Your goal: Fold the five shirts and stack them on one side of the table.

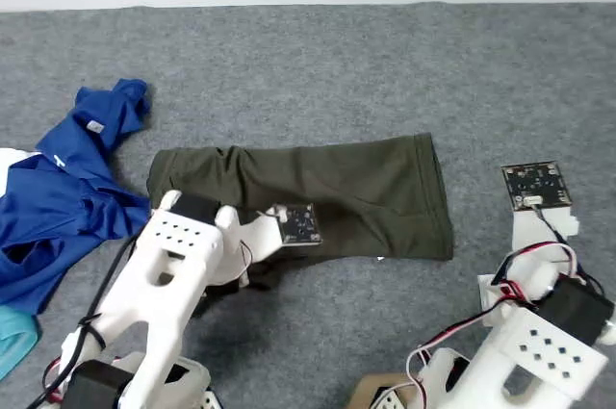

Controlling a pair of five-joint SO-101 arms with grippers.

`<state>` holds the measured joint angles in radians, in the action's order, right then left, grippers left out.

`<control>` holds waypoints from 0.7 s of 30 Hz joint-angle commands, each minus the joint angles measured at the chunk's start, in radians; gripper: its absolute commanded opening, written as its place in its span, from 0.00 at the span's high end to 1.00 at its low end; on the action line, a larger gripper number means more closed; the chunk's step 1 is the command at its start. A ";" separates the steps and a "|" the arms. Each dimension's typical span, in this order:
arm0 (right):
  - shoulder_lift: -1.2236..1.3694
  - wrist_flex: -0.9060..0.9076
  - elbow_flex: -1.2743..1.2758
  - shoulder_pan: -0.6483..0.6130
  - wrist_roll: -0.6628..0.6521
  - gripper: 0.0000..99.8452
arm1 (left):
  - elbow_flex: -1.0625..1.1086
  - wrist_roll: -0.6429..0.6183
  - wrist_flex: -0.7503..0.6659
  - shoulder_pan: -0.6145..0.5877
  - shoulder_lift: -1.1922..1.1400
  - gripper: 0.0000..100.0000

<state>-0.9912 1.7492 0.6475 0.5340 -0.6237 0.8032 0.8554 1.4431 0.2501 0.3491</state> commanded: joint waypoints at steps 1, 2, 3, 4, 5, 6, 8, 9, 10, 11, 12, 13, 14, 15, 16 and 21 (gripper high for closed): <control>-0.018 0.035 -0.008 0.007 -0.008 0.99 | -0.071 0.000 0.015 -0.003 0.002 1.00; -0.018 0.035 -0.008 0.007 -0.008 0.99 | -0.077 0.000 0.005 -0.003 0.002 1.00; -0.018 0.035 -0.008 0.007 -0.008 0.99 | -0.077 0.000 -0.008 -0.003 0.002 1.00; -0.018 0.035 -0.008 0.007 -0.008 0.99 | -0.077 0.000 -0.025 -0.006 0.002 1.00; -0.018 0.035 -0.008 0.007 -0.008 0.99 | -0.077 0.000 -0.040 -0.008 0.000 1.00; -0.018 0.035 -0.008 0.007 -0.008 0.99 | -0.077 0.000 -0.055 -0.008 0.000 1.00; -0.018 0.035 -0.008 0.007 -0.008 0.99 | -0.077 0.000 -0.086 -0.009 0.000 1.00; -0.018 0.035 -0.008 0.007 -0.008 0.99 | -0.077 0.000 -0.100 -0.009 0.000 1.00; -0.018 0.035 -0.008 0.007 -0.008 0.99 | -0.077 0.000 -0.114 -0.009 0.000 1.00; -0.018 0.035 -0.008 0.007 -0.008 0.99 | -0.077 0.000 -0.124 -0.009 0.000 1.00; -0.018 0.035 -0.008 0.007 -0.008 0.99 | -0.079 0.000 -0.133 -0.009 -0.005 1.00; -0.018 0.035 -0.008 0.007 -0.008 0.99 | -0.081 0.000 -0.141 -0.009 -0.015 1.00; -0.018 0.035 -0.008 0.007 -0.008 0.99 | -0.090 0.000 -0.144 -0.011 -0.032 1.00; -0.018 0.035 -0.008 0.007 -0.008 0.99 | -0.105 0.000 -0.144 -0.012 -0.054 1.00; -0.018 0.035 -0.008 0.007 -0.008 0.99 | -0.125 -0.002 -0.143 -0.017 -0.078 1.00; -0.018 0.035 -0.008 0.007 -0.008 0.99 | -0.278 0.000 -0.138 -0.074 -0.229 1.00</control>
<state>-0.9912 1.7492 0.6475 0.5340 -0.6237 0.6345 0.8554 1.3157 0.2087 0.1726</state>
